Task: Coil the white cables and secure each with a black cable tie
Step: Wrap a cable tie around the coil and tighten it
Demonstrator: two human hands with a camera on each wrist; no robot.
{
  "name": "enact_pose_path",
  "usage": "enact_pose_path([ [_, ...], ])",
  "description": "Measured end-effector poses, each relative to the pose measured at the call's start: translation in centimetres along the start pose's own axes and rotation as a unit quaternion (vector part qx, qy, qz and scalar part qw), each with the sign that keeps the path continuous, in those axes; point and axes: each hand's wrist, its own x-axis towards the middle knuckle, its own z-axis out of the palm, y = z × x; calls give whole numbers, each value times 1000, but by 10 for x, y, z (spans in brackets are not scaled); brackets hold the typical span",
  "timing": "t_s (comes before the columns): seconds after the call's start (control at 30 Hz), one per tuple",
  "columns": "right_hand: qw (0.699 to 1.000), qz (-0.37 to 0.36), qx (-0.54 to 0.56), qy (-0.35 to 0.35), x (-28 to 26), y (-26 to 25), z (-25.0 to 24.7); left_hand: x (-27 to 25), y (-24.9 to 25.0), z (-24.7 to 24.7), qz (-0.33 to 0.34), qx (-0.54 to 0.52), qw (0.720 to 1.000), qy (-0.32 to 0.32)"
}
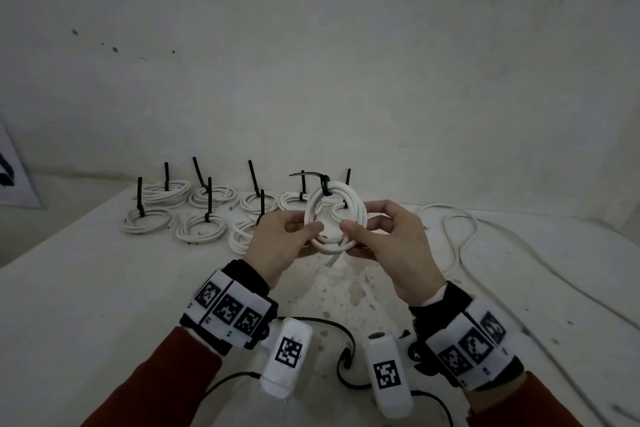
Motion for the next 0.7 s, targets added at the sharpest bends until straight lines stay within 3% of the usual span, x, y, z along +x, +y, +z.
enact_pose_path([
  [0.5, 989, 61, 110, -80, 8, -2, -10, 0, 7, -5, 6, -89, 994, -63],
  [0.7, 994, 80, 14, -71, 11, 4, -13, 6, -1, -10, -36, -54, 996, -58],
])
